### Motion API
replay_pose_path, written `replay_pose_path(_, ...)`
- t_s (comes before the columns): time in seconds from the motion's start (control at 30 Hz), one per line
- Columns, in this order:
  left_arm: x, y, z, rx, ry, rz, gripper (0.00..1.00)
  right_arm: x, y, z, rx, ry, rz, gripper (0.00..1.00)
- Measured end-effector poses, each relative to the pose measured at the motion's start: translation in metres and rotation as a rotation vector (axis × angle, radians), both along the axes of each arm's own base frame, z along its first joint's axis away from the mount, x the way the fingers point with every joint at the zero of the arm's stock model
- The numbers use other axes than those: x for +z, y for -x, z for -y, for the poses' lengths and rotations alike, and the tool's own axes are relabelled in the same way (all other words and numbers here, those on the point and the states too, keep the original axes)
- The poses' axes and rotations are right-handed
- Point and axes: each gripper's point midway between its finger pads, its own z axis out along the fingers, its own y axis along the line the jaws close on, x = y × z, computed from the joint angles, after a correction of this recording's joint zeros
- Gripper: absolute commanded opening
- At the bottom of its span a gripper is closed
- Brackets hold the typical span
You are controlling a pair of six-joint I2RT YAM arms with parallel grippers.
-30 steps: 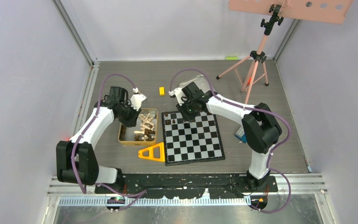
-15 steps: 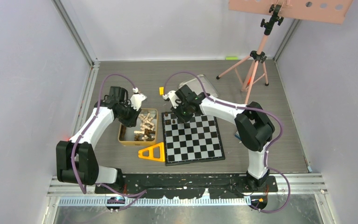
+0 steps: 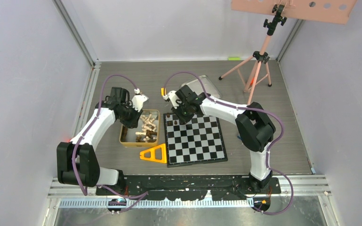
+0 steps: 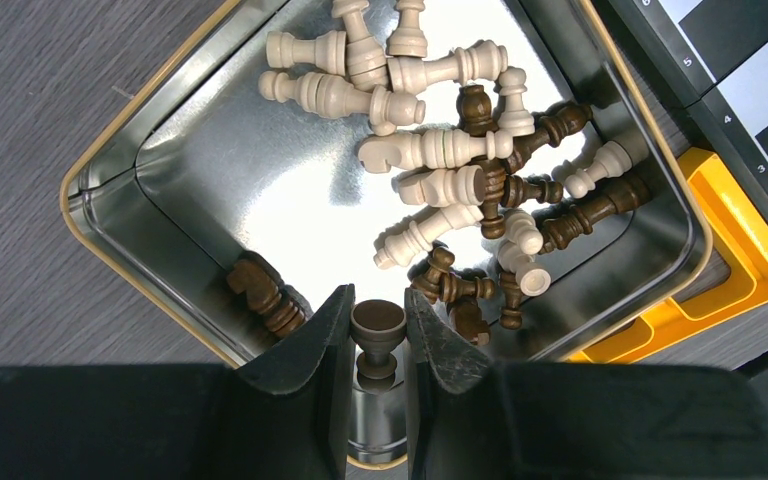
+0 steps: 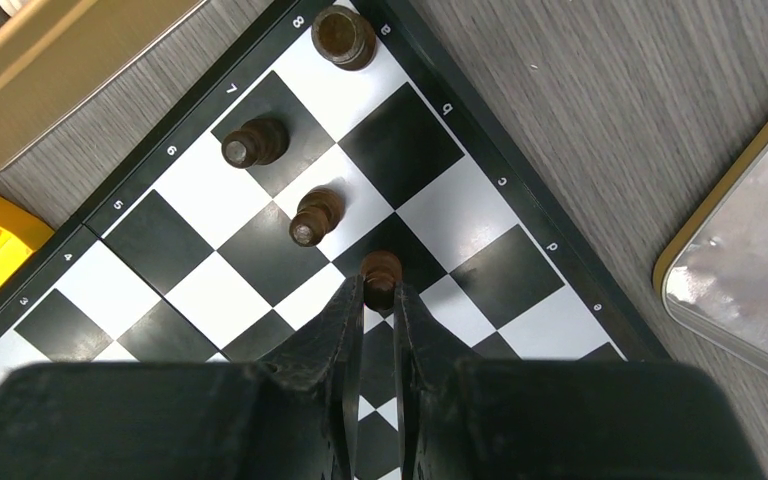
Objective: Set up the chess pieces on the board
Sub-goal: Place the chess piece on the chessboard.
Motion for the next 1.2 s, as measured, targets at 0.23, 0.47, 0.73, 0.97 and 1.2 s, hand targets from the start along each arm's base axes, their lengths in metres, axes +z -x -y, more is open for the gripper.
replay_pose_path(0.23,0.000,0.001,0.000,0.000,0.000,-0.002,0.17,0.000,0.000,0.001,0.010,0.010,0.010,0.01)
replay_pose_path(0.47,0.000,0.001,0.000,0.000,0.000,-0.002,0.17,0.000,0.000,0.001,0.014,0.014,0.009,0.09)
replay_pose_path(0.73,0.000,0.001,0.000,-0.001,0.002,-0.004,0.18,0.000,0.001,0.002,0.015,0.017,0.005,0.37)
replay_pose_path(0.97,0.000,0.003,0.003,-0.012,0.016,-0.010,0.19,0.009,0.000,0.001,0.015,0.014,0.007,0.57)
replay_pose_path(1.2,-0.013,0.005,0.004,-0.014,0.015,-0.078,0.21,0.044,0.004,0.004,0.020,-0.027,0.047,0.58)
